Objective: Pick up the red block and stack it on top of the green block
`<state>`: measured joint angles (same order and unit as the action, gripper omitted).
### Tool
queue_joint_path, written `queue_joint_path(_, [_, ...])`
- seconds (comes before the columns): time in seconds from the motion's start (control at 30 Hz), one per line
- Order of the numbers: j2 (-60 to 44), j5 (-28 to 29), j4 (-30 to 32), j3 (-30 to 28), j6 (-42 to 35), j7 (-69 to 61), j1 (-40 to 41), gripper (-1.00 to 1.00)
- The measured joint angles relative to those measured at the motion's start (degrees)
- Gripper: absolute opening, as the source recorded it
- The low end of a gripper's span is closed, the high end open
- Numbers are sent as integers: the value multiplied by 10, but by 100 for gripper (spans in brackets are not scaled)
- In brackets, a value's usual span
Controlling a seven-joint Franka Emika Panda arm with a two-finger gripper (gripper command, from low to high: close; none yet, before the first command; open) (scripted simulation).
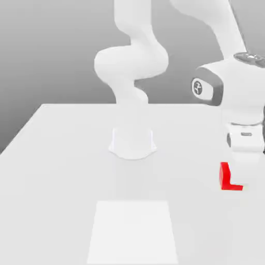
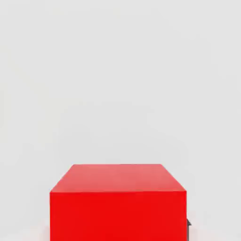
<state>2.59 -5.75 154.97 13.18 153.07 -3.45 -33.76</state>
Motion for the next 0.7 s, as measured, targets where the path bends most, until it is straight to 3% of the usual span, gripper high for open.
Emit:
queue_joint_path(0.2, [31,11,36,73,1,41,-92,-100])
queue_joint_path(0.47, [-76,122,33,60,100,122,-92,-100])
queue_joint_path(0.5, [-90,137,33,52,112,133,-98,100])
queue_joint_path(0.7, [-97,144,33,49,118,138,-100,100])
